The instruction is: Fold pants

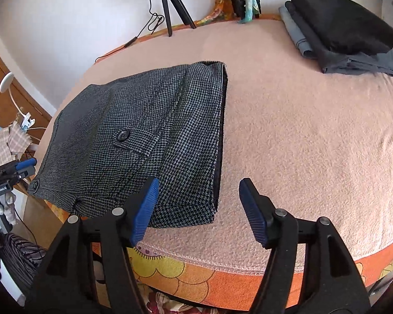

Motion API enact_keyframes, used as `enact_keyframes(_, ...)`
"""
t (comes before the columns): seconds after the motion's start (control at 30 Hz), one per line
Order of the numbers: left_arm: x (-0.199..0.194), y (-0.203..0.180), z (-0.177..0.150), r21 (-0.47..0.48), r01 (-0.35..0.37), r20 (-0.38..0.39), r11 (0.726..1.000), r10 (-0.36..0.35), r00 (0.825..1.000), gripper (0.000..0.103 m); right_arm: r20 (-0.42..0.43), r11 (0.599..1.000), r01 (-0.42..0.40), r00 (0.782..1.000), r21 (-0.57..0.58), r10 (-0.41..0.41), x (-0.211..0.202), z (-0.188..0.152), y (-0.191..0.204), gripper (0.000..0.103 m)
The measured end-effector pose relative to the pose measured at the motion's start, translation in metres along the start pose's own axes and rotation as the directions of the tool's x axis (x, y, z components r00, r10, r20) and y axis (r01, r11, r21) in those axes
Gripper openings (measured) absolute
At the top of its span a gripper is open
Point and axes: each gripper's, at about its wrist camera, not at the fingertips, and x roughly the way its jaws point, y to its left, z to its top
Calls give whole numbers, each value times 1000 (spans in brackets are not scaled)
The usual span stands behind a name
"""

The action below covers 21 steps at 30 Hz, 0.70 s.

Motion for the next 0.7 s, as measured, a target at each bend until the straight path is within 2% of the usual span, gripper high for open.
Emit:
enact_keyframes(0.1,4,8,-7,-11,-21,-7,1000,21,1000,41,-16,1000,-14,1000,25,14,8,0,-4,67)
enact_keyframes(0.2,8,19,-13,-4,-83,-26,997,83,996,44,-25,997,-35,999,69,37,13,3,-11,72)
enact_keyframes(0.27,9,36,-18,-98,-20,-22,995,18,1000,51,-31,992,-56,998,113,60,17,5,-18,72)
enact_keyframes(0.33,8,43,-19,-147,9,-21,989,-12,1000,51,-26,988,-64,997,139,68,15,6,-22,72)
enact_keyframes(0.5,-5,22,-12,-45,-67,21,997,68,997,50,0,972,-95,995,213,97,-1,-5,-35,72)
enact_keyframes(0.6,-19,14,2,-42,-50,86,998,53,995,49,34,942,-139,990,305,135,-7,-19,-46,72)
enact_keyframes(0.7,-30,5,19,-41,-12,147,999,18,989,49,63,895,-222,975,387,215,-7,-37,-51,72)
